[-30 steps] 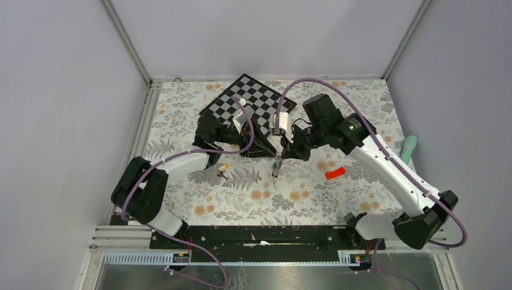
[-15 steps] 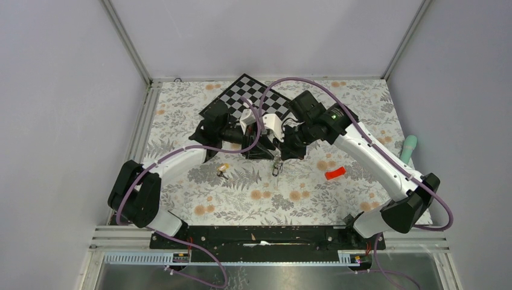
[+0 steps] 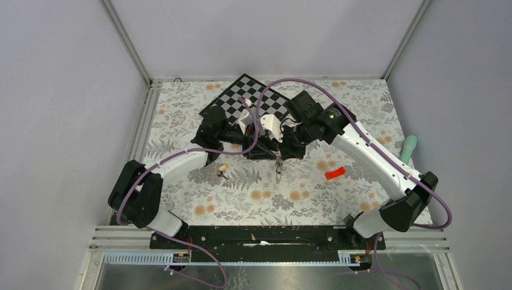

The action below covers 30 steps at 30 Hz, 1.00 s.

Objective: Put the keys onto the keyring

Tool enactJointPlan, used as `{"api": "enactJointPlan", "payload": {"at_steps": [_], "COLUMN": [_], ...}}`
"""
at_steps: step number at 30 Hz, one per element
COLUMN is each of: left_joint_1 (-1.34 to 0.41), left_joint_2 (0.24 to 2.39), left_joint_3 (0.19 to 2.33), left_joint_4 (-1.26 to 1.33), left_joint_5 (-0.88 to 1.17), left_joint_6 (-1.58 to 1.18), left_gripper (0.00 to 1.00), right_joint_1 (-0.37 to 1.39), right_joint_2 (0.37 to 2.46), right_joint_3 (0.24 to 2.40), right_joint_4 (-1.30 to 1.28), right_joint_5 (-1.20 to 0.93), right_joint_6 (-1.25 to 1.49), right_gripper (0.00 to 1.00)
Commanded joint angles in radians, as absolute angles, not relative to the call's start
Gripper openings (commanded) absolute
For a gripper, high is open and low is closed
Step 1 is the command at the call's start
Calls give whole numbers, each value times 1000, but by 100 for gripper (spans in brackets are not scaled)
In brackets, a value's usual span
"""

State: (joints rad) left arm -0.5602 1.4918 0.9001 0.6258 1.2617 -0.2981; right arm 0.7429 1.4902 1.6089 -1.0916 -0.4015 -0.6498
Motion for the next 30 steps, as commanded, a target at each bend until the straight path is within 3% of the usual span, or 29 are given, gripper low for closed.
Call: {"api": "enactJointPlan", "payload": {"at_steps": [1,22,30], "left_joint_1": [-566,-586,-588], "left_joint_2": [1479,1490,1499], "left_joint_3": [891,899,907], "left_joint_4": [817,709,707], "left_joint_5": [1283,1261,1256], "left_joint_6": [-400,-322,-326], "left_gripper": [41,30,14], "right_joint_1": [755,755,756], "right_joint_2": [1493,1491,1487], "right_joint_3": [1632,1631,1621], "right_joint_4": [-1098,-1084,-1074], "right_joint_5": [-387,-384,-385], "right_joint_6": [-649,-641,-638], "right_gripper": [0,0,0]}}
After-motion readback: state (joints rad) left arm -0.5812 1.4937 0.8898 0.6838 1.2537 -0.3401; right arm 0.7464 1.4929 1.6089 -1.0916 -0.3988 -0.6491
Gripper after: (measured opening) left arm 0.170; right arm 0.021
